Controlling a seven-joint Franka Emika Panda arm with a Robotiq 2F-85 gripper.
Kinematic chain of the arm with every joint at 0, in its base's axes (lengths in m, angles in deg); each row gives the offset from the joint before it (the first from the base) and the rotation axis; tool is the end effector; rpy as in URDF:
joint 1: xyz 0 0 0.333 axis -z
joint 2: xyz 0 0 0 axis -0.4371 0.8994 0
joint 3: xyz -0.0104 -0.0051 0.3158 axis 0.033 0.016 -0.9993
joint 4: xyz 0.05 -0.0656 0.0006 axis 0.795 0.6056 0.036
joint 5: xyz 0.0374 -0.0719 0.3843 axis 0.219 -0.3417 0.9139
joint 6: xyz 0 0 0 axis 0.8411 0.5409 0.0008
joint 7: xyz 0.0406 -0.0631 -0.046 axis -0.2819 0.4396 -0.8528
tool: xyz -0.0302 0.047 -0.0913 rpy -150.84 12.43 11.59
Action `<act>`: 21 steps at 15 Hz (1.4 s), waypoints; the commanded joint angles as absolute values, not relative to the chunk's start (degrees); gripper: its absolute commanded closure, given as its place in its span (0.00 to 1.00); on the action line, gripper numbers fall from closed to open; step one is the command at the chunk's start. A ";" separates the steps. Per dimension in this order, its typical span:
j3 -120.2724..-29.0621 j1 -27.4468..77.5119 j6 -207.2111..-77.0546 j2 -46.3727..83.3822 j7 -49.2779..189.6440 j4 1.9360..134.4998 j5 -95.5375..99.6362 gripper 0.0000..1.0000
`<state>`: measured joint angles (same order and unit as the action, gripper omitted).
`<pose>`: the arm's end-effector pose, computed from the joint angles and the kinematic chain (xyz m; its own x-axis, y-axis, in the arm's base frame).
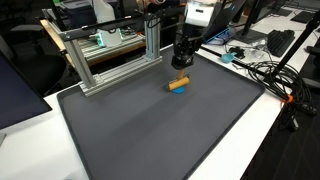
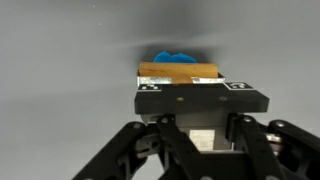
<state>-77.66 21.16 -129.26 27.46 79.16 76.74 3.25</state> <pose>0.6456 0.0423 0.3081 0.9856 -0.1533 -0.0718 -0.1500 -0.9874 0.0498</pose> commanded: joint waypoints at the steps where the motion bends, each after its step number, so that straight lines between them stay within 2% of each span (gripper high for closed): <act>1: -79.14 22.05 -127.33 31.49 76.94 76.87 5.99 0.78; 21: -79.09 22.13 -126.19 31.44 76.91 76.47 6.22 0.78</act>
